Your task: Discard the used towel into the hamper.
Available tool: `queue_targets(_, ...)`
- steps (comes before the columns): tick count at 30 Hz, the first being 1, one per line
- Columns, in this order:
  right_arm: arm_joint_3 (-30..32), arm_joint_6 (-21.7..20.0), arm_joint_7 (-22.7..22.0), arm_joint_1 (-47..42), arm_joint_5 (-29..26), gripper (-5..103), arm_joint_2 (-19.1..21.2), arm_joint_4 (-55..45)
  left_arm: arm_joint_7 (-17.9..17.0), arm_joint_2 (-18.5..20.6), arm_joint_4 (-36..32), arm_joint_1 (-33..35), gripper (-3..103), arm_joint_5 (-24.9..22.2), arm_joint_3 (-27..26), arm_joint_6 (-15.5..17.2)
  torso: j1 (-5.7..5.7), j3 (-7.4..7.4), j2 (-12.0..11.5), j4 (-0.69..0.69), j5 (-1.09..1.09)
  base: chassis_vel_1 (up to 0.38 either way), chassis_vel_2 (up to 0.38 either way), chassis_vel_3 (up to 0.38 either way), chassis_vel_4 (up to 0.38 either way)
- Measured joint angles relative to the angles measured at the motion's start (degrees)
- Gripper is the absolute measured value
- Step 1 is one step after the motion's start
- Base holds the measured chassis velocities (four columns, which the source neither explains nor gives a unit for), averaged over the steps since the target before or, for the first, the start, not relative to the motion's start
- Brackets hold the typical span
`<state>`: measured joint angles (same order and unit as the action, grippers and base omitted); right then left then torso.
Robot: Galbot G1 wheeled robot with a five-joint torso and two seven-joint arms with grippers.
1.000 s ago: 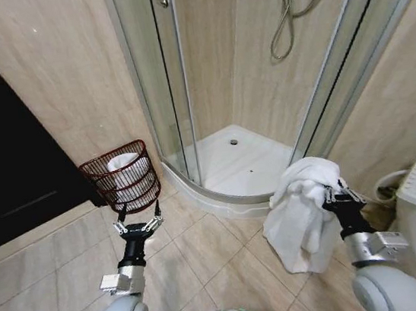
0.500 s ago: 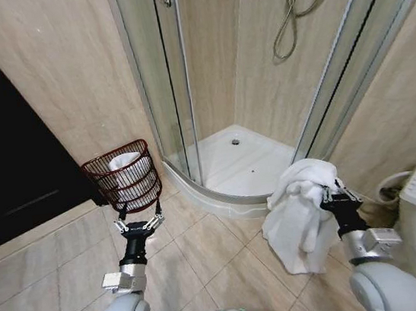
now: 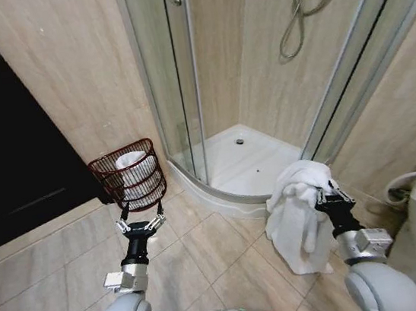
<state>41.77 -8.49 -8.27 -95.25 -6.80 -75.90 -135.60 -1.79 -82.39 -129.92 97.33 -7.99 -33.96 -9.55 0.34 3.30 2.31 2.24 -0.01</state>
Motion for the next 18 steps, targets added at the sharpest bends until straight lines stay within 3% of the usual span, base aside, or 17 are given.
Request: queue_targets(18,-0.9,0.4,0.9,0.4,1.2,10,-0.3,1.5,0.1,-0.1,0.3,-0.3,100,-0.2,0.5,1.9,0.0,0.0,0.0,-0.01,0.0,0.14,0.142,-0.146,-0.138)
